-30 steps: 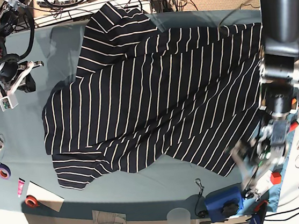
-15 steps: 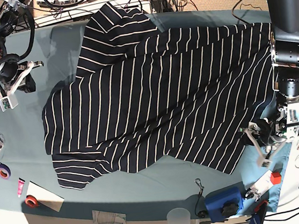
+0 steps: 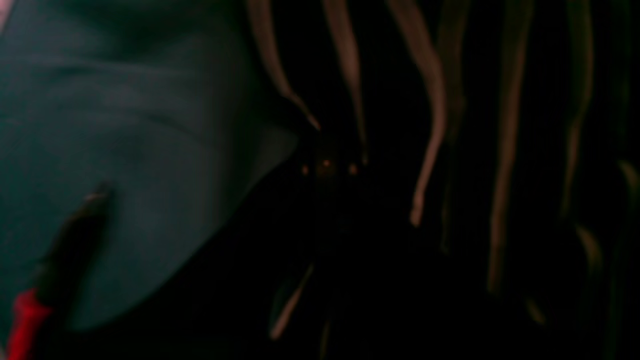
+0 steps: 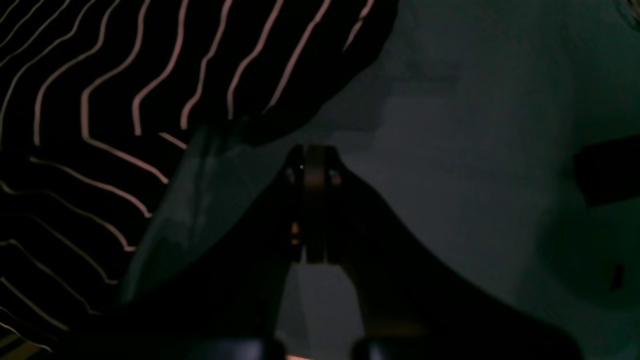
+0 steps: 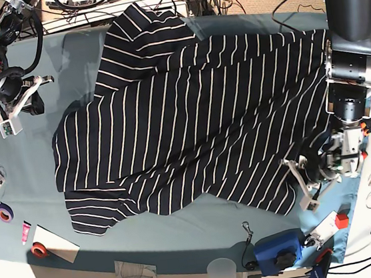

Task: Layout the t-shirt on the table in an organized manner, then fold the t-shirt properly
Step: 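Move the left gripper down to the shirt hem and grasp it, then pull the hem with the left gripper to straighten the shirt body, then lower the right gripper onto the shirt collar and grasp it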

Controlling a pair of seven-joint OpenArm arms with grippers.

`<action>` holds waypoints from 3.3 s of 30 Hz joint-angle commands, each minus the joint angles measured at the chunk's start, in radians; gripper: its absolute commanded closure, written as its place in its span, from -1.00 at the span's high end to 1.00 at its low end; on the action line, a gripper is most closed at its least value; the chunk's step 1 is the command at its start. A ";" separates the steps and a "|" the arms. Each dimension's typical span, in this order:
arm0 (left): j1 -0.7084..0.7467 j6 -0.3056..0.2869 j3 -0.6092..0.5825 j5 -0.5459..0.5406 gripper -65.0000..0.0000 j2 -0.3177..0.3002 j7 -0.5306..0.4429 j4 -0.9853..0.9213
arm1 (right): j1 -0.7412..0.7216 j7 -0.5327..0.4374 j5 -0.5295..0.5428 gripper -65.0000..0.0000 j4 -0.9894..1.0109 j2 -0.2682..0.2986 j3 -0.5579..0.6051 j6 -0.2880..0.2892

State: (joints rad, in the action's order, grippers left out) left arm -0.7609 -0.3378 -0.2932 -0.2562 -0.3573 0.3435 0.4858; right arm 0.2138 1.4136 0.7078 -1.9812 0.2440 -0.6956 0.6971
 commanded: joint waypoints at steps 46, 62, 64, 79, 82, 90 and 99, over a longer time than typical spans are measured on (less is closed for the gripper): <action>0.014 -0.318 0.654 -0.734 -0.79 -0.362 0.769 0.559 | 0.033 -0.017 0.294 -0.55 -0.013 0.016 -0.098 0.001; 0.317 -0.235 0.726 -0.987 -0.93 -0.713 1.052 0.592 | 0.278 -0.017 0.245 -0.55 -0.013 -0.218 -0.052 0.001; 0.339 -0.235 0.726 -0.987 -0.93 -0.740 1.053 0.592 | 0.309 -0.017 0.244 -0.55 -0.013 -0.226 -0.002 0.001; 0.351 -0.236 0.726 -0.986 -0.93 -0.754 1.053 0.592 | 0.385 -0.239 -0.070 -0.55 -0.013 -0.266 0.291 -0.019; 0.351 -0.235 0.726 -0.986 -0.93 -0.754 1.053 0.592 | 0.385 -0.241 -0.116 -0.55 -0.013 -0.266 0.335 -0.106; 0.351 -0.236 0.726 -0.986 -0.93 -0.754 1.053 0.592 | 0.390 -0.292 -0.126 -0.55 -0.013 -0.267 0.257 -0.156; 0.351 -0.250 0.726 -0.986 -0.93 -0.754 1.053 0.592 | 0.327 -0.206 0.079 -0.55 0.325 -0.267 0.199 -0.034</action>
State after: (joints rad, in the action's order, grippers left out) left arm -0.3912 -0.5850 0.4248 -1.2240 -1.0752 1.4059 1.0668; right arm 0.5190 1.0756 0.9531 -1.6722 -0.0170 -0.5041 0.7101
